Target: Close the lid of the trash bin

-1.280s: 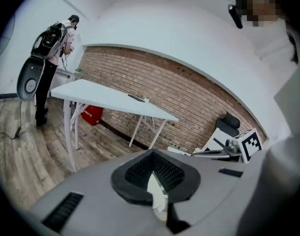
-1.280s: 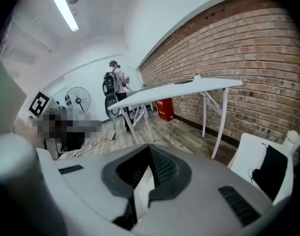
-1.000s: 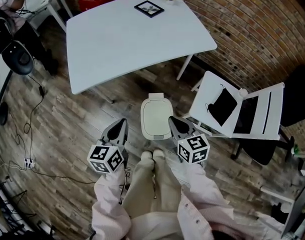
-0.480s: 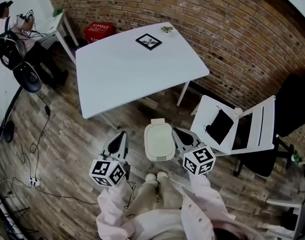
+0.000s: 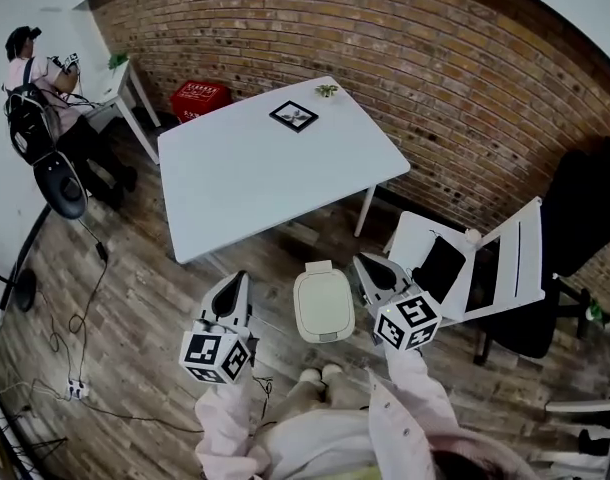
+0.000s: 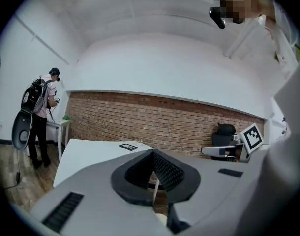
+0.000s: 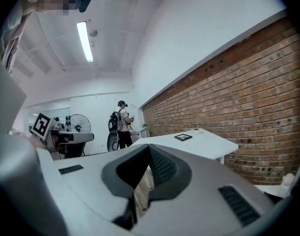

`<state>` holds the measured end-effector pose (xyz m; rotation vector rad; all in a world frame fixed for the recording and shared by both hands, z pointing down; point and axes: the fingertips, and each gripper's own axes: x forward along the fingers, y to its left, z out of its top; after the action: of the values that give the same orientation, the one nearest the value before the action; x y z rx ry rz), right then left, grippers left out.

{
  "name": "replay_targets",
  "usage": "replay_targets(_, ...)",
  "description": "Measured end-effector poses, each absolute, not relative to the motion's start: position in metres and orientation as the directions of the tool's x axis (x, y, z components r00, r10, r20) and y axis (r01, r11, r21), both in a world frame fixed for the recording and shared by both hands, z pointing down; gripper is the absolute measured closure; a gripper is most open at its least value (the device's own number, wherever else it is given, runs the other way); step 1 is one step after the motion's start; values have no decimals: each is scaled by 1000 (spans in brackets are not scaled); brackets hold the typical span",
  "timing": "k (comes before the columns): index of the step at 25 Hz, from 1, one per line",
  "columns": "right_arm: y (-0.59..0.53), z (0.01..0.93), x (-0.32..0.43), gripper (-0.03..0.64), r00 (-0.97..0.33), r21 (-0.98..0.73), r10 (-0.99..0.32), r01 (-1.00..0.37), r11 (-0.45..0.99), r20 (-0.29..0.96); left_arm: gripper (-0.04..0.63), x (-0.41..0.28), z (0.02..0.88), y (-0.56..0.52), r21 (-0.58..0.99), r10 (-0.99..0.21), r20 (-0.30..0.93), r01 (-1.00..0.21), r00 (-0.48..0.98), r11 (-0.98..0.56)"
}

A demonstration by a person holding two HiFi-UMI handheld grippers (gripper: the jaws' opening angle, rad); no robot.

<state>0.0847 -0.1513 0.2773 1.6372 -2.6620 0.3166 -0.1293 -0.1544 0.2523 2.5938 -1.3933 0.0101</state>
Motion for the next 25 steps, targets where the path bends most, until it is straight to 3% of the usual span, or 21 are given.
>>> replay_targets(10,-148,237,95,612,-433,-116,-901,-896,428,20,601,-139,224,-149,107,-845,43,-843,533,-526)
replay_targets(25,-148,229,94,614,-440,-100,-898,-894,437,9,601,-142,215,-152,60,-857,30,-857,514,-512)
